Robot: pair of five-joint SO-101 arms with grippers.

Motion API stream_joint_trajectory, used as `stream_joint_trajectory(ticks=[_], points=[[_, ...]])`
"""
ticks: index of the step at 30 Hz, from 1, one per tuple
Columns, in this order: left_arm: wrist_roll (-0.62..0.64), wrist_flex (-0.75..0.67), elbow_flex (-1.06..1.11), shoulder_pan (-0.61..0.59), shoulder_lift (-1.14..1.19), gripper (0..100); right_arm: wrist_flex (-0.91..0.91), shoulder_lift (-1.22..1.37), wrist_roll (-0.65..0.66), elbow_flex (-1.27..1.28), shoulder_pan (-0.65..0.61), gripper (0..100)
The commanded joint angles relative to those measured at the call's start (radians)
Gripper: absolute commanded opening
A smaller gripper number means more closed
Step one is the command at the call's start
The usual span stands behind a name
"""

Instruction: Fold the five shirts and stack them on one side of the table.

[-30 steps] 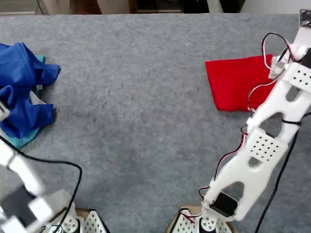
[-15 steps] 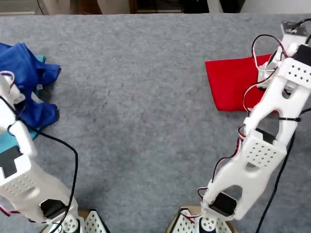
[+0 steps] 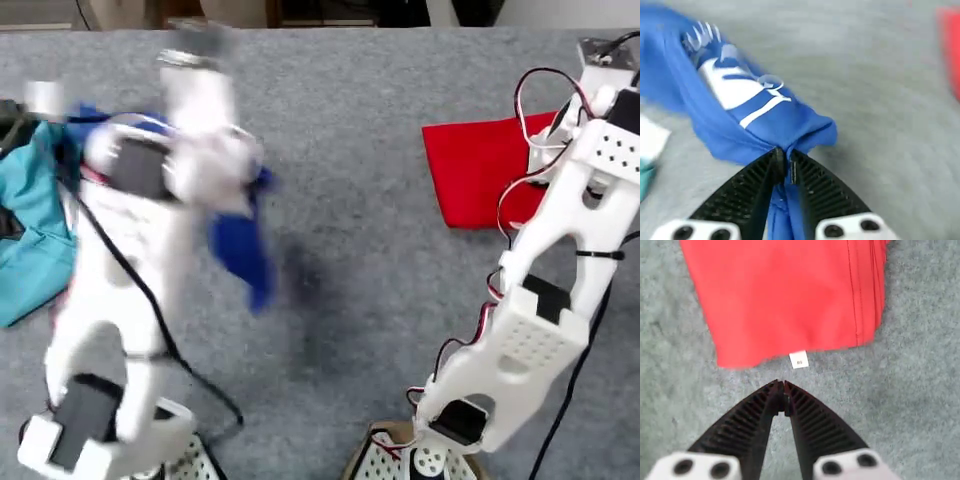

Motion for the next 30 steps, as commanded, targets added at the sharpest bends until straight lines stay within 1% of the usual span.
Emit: stream_joint_trajectory(ticks=[1,3,5,7,9,11,13,15,16,19,22,24,26,28,30], points=[[-0.020,0.005,0.087,0.321,-0.071,2,0.017,-0.128,0.020,0.058,-0.008,0.2],[-0.074,0.025,0.143,0.431,-0.073,4,0.017,-0.174,0.054,0.105,-0.016,0.2],[-0.097,0.095,0.150,0.500,-0.073,10,0.015,-0.214,0.074,0.151,-0.025,0.2],[-0.068,0.143,0.141,0.514,-0.073,20,0.015,-0.248,0.091,0.194,-0.038,0.2],[-0.002,0.147,0.118,0.480,-0.087,26,0.015,-0.274,0.100,0.231,-0.065,1.3],[0.060,0.147,0.081,0.388,-0.139,27,0.015,-0.298,0.098,0.266,-0.107,8.0],[0.086,0.147,0.051,0.293,-0.199,28,0.015,-0.326,0.098,0.306,-0.162,17.4],[0.089,0.147,0.034,0.150,-0.259,28,0.015,-0.352,0.098,0.354,-0.237,24.6],[0.089,0.147,0.032,0.061,-0.292,28,0.015,-0.366,0.097,0.384,-0.285,26.0],[0.080,0.147,0.092,-0.245,-0.377,28,0.015,-0.389,0.091,0.495,-0.450,23.8],[-0.029,0.144,0.226,-0.502,-0.415,28,0.008,-0.390,0.091,0.633,-0.630,18.9],[-0.115,0.144,0.336,-0.635,-0.415,28,-0.018,-0.390,0.091,0.723,-0.734,15.0],[-0.183,0.109,0.466,-0.760,-0.414,28,-0.068,-0.390,0.089,0.803,-0.816,11.1],[-0.212,0.023,0.608,-0.862,-0.417,28,-0.118,-0.390,0.084,0.869,-0.881,8.1],[-0.215,-0.069,0.740,-0.957,-0.417,28,-0.163,-0.390,0.046,0.923,-0.941,6.9]])
